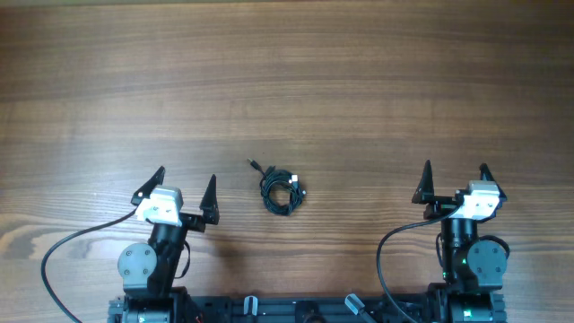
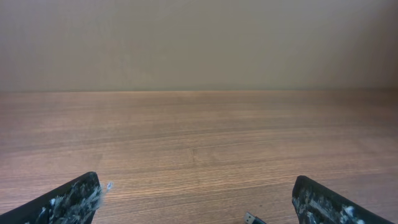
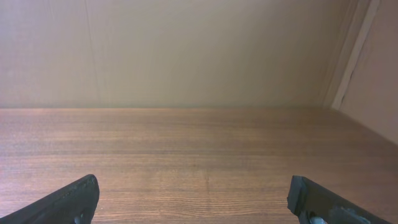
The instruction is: Untangle cables
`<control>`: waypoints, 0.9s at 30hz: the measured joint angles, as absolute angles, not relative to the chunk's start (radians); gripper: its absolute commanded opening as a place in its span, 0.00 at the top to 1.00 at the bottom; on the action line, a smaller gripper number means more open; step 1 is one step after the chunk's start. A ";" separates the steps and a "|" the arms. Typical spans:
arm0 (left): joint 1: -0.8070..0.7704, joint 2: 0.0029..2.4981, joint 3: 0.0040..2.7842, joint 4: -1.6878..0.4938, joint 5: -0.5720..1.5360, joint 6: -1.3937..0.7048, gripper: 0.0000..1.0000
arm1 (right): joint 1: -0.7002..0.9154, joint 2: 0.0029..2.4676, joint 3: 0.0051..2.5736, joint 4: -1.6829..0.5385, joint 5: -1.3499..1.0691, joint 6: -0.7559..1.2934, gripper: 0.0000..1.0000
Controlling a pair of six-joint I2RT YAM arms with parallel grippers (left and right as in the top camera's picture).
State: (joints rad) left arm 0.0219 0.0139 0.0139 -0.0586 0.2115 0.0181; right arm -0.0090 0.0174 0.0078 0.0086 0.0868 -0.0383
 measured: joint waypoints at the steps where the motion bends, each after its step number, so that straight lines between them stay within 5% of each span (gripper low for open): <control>1: 0.022 0.014 0.014 -0.059 0.204 0.018 0.00 | -0.009 0.017 0.008 0.009 0.087 -0.038 0.00; 27: 0.022 0.014 0.014 -0.060 0.169 0.018 0.00 | -0.009 0.018 0.008 0.009 0.086 -0.038 0.00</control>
State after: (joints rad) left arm 0.0219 0.0139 0.0139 -0.0597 0.1688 0.0181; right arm -0.0090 0.0177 0.0078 0.0086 0.0864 -0.0383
